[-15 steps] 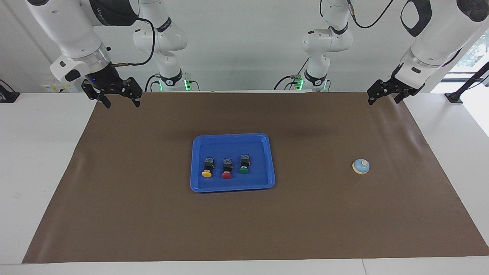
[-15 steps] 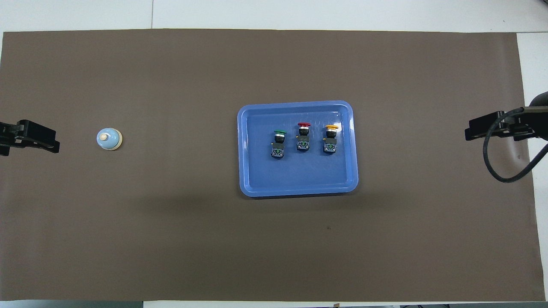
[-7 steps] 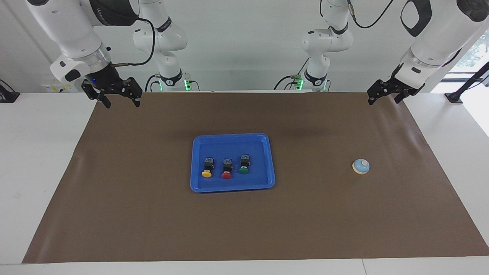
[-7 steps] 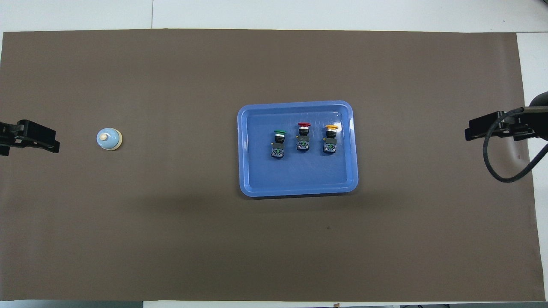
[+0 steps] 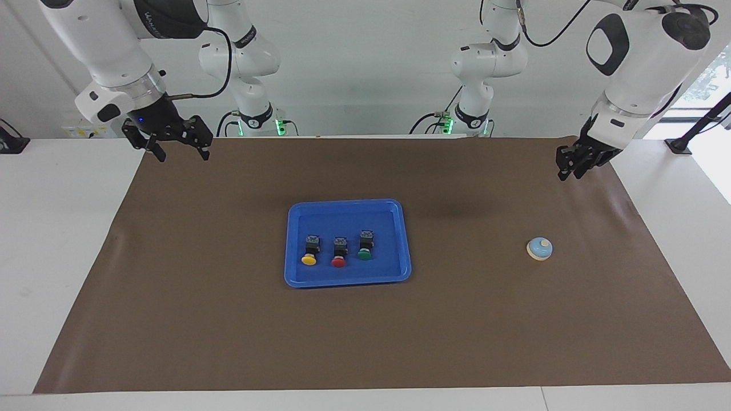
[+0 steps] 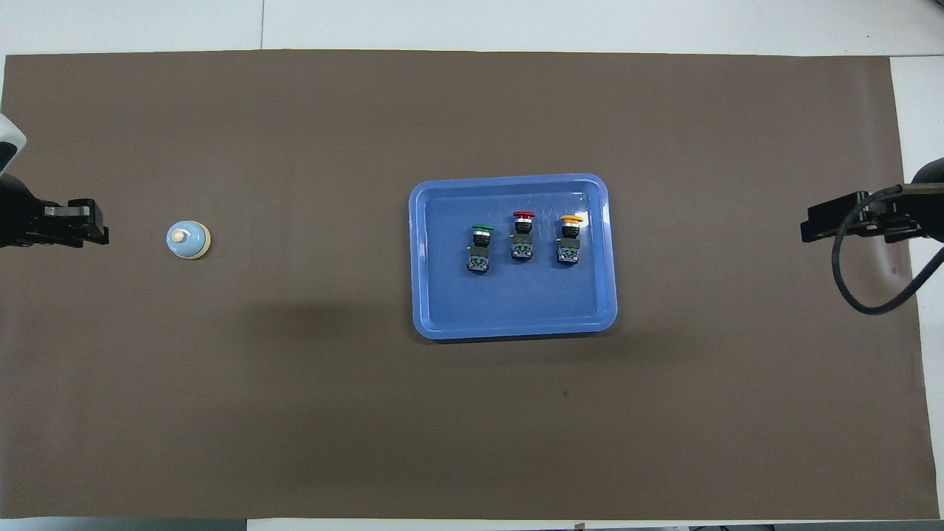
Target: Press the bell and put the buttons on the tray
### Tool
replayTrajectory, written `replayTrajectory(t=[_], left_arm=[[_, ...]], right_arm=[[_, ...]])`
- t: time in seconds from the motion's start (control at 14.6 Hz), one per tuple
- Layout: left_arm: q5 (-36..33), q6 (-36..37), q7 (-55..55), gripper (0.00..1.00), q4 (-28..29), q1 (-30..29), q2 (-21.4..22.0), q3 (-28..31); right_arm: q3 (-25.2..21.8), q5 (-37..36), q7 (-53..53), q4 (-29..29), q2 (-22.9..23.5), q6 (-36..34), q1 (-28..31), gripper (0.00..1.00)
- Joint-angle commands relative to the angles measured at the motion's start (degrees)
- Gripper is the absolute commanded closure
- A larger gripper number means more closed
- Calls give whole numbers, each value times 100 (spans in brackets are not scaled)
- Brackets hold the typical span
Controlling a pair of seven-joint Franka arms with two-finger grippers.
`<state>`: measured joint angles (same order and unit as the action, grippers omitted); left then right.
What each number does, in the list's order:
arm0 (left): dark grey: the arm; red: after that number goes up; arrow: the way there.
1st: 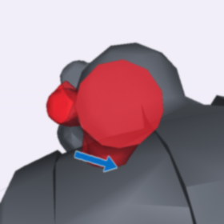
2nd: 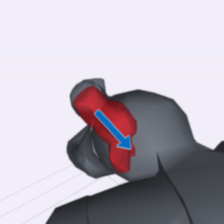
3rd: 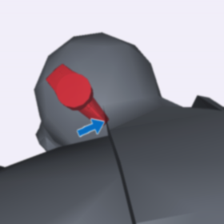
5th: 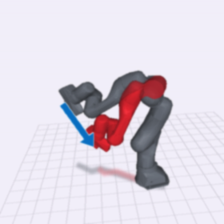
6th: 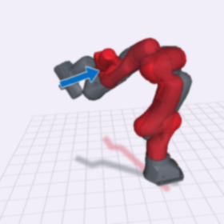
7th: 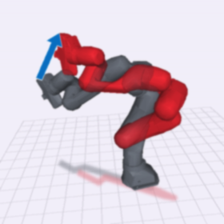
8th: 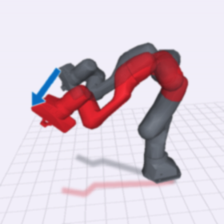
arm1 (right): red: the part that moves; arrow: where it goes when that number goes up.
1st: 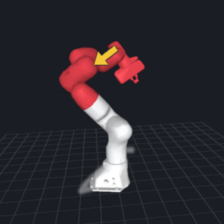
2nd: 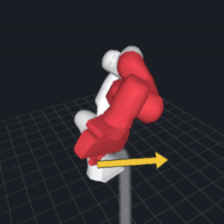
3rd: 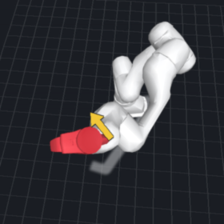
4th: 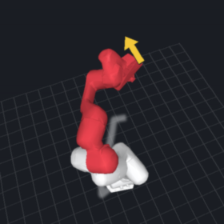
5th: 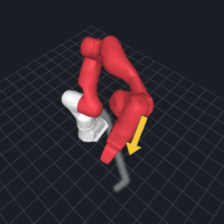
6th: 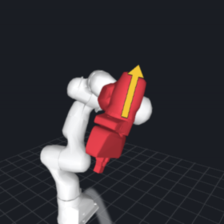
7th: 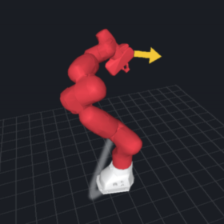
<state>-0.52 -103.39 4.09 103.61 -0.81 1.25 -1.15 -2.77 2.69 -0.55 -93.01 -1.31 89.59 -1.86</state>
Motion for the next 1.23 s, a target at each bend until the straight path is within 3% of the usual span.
replayTrajectory(t=[0.0,0.27,0.41,1.16], left_arm=[[52,-821,22,100,599,-147,-53,-16],[52,-1804,-163,100,818,-156,-827,-17],[52,-2201,-172,100,1029,-156,-942,-16],[52,-2958,-313,100,1258,-262,-1373,-17]], right_arm=[[57,-23,64,11,0,-82,71,0],[57,-23,64,11,0,-82,71,0],[57,-32,64,11,0,-82,71,0],[57,-23,64,11,0,-82,71,0]])
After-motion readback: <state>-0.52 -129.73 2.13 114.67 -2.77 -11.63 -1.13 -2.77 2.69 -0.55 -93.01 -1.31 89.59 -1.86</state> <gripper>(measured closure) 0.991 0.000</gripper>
